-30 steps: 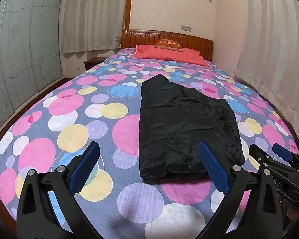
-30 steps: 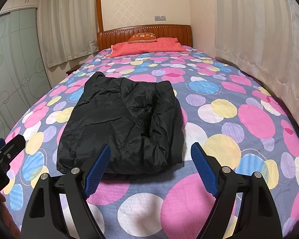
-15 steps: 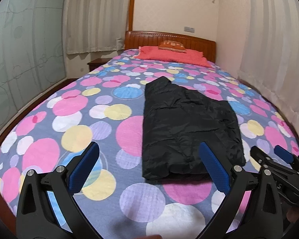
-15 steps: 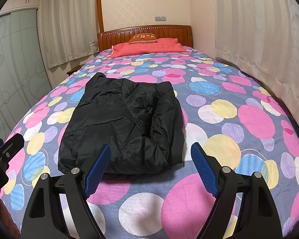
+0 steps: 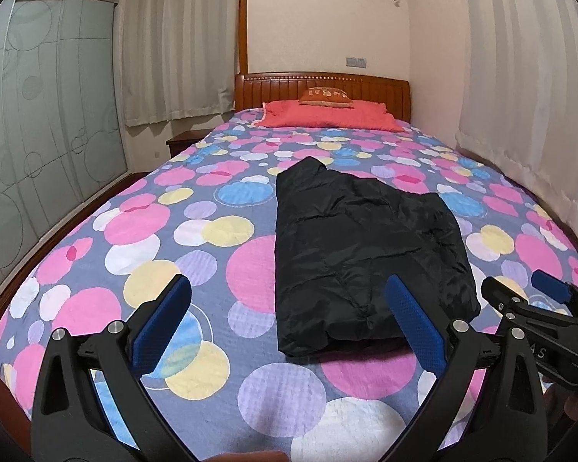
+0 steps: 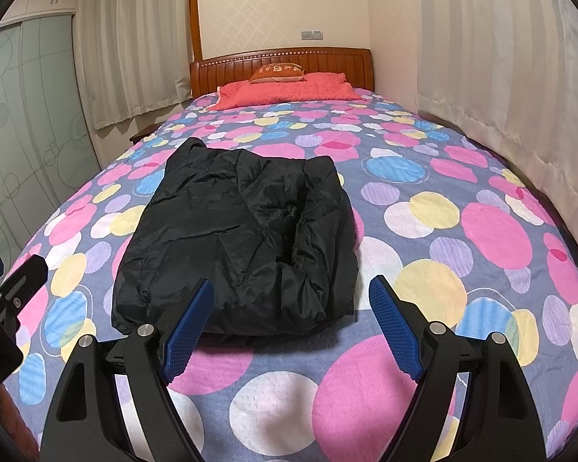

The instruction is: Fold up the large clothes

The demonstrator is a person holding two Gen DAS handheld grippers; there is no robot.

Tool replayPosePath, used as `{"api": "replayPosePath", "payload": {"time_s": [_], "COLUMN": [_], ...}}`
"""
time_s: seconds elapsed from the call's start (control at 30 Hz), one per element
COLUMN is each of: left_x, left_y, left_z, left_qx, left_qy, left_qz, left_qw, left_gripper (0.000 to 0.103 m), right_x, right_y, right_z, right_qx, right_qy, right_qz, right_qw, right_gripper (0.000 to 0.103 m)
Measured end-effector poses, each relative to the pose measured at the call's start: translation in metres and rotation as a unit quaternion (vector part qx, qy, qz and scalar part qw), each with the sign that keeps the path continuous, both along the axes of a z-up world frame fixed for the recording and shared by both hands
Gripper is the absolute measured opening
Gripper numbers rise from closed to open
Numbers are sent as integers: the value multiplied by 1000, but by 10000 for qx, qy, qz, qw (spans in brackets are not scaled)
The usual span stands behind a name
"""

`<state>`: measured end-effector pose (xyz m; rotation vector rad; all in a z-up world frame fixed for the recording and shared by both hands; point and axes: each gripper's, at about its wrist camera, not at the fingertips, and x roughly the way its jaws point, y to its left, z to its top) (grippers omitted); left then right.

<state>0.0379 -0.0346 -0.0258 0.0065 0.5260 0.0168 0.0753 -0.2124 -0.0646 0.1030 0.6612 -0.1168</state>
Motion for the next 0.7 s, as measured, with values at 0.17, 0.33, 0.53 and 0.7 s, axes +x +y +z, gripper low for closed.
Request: {"api": "replayPosePath", "payload": {"time_s": [0.17, 0.33, 0.53, 0.7], "left_x": [3, 6, 10, 15], "left_y": [2, 7, 12, 13], "left_z": [-4, -7, -13, -18], "left_qx": [-68, -231, -329, -86], "left_qy": [68, 145, 188, 94], "left_qz": [40, 25, 95, 226], "left_qw": [9999, 9996, 9992, 9997], "left_gripper": [101, 101, 101, 101], "right_x": [2, 4, 7, 9], "right_y": [5, 11, 11, 9], "right_z": [1, -1, -6, -11], "right_qx": [-85, -186, -208, -259], "right_qy": [-1, 6, 26, 52], "right_qz": [51, 112, 124, 94], "right_qw": [10000, 9998, 9997, 9996], "right_gripper": [86, 87, 87, 87]}}
